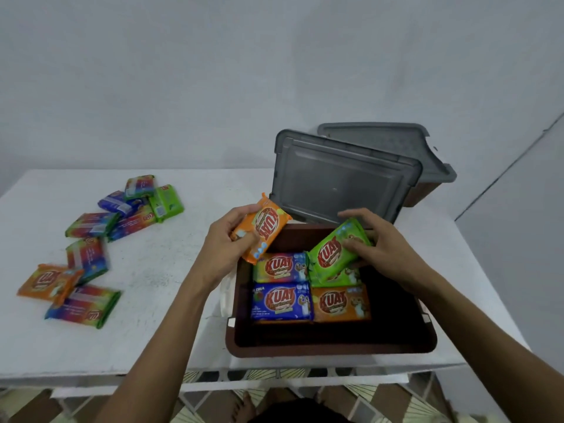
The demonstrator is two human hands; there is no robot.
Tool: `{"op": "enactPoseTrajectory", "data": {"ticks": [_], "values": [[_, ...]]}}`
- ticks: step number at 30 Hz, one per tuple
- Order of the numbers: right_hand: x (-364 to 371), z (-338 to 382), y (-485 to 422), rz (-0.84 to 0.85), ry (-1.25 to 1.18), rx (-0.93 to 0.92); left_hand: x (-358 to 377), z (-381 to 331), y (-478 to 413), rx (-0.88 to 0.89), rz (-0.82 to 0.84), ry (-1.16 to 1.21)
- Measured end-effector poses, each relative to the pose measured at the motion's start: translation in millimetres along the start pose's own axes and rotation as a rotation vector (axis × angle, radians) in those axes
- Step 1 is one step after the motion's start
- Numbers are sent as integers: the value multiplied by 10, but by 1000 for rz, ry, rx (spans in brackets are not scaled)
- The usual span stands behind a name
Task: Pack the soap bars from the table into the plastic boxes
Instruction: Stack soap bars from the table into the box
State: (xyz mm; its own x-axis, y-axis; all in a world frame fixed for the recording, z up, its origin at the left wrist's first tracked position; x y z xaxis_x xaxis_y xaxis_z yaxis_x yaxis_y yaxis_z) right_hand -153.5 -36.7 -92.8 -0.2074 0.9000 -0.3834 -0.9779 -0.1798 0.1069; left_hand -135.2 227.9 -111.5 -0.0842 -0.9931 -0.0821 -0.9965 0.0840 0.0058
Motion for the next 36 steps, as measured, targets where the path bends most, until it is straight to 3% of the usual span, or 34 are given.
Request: {"op": "enactPoseTrajectory", "data": {"ticks": [8,17,27,33,36], "values": [[119,-360,43,37,-12,128,4,11,5,9,-12,-33],[150,-437,27,-40,563,124,22,12,22,4,13,-40],[296,-602,2,-9,684,161,21,15,20,2,16,-65],[290,-522,35,95,763,161,29,31,14,0,25,-70],[214,-312,31,43,810,112,39,13,16,3,41,-67]]}}
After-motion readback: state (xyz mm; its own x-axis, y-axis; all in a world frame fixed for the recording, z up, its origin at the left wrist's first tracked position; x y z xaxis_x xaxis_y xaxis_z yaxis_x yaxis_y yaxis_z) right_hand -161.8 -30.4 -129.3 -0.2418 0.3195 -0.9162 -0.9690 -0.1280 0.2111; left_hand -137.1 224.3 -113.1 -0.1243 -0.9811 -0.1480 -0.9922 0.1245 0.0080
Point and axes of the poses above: each hand's wrist, its own y-axis away from the middle knuckle, its own x-axis out of the palm, z = x × y, the point moved 7 cm from there along -y, towards the middle knuckle
